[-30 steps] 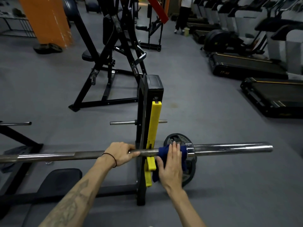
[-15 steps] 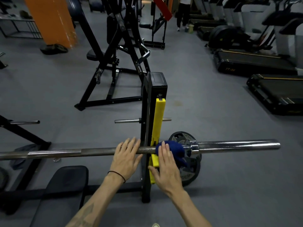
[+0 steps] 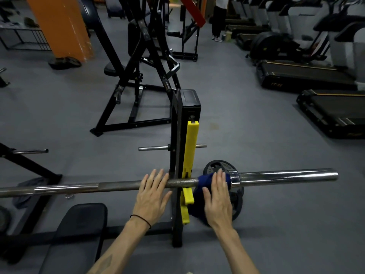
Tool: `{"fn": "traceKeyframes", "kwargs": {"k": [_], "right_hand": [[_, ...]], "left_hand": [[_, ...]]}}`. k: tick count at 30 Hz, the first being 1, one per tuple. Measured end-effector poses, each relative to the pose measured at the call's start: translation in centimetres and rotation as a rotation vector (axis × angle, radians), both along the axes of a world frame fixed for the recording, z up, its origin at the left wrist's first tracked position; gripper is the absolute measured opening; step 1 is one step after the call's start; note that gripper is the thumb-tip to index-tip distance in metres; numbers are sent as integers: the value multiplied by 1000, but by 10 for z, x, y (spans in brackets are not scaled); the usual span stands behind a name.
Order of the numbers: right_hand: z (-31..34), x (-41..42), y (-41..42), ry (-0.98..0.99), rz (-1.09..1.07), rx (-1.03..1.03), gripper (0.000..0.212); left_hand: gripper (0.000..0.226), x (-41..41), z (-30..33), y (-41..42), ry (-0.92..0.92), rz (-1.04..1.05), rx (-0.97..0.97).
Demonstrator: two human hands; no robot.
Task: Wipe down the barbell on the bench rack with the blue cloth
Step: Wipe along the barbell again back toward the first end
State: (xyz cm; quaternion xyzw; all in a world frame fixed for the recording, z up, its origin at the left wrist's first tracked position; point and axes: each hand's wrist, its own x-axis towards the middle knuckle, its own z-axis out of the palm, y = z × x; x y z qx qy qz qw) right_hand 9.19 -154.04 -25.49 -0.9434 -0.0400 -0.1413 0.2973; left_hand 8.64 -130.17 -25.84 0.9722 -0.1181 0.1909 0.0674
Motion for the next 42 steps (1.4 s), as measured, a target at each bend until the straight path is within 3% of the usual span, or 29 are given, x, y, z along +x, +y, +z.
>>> {"fn": "traceKeyframes", "kwargs": {"k": [3, 7, 10, 14, 18, 21, 25, 29, 31, 36, 42], "right_hand": [[7, -6, 40, 67, -28, 89, 88], [0, -8, 23, -33, 208, -141, 78], [0, 2, -14, -33, 72, -114, 78], [10, -2, 30, 78, 4, 46, 90], [12, -12, 45, 59, 272, -112, 88], [7, 3, 4, -84, 184, -162, 78], [7, 1, 18, 46, -9, -19, 86], [1, -17, 41, 4, 242, -169, 84], [-1, -8, 18, -69, 204, -197, 77], [1, 2, 28, -2, -65, 7, 80], [-2, -7, 24, -107, 251, -121, 71]], "left_hand": [[47, 4, 3, -8, -25, 77, -88], [42, 16, 7, -11, -42, 101, -101], [39, 22, 8, -10, -7, 115, -94], [44, 29, 27, -12, 246, 134, 42], [50, 51, 57, -5, 576, 102, 62], [54, 55, 62, -4, 666, 104, -9], [72, 42, 41, 0, 345, 82, 5], [50, 32, 19, 5, 112, -17, 8], [47, 26, 17, 8, 35, -34, -11], [53, 15, 13, 12, 1, -27, 21], [53, 14, 7, 13, -4, -24, -20]]}}
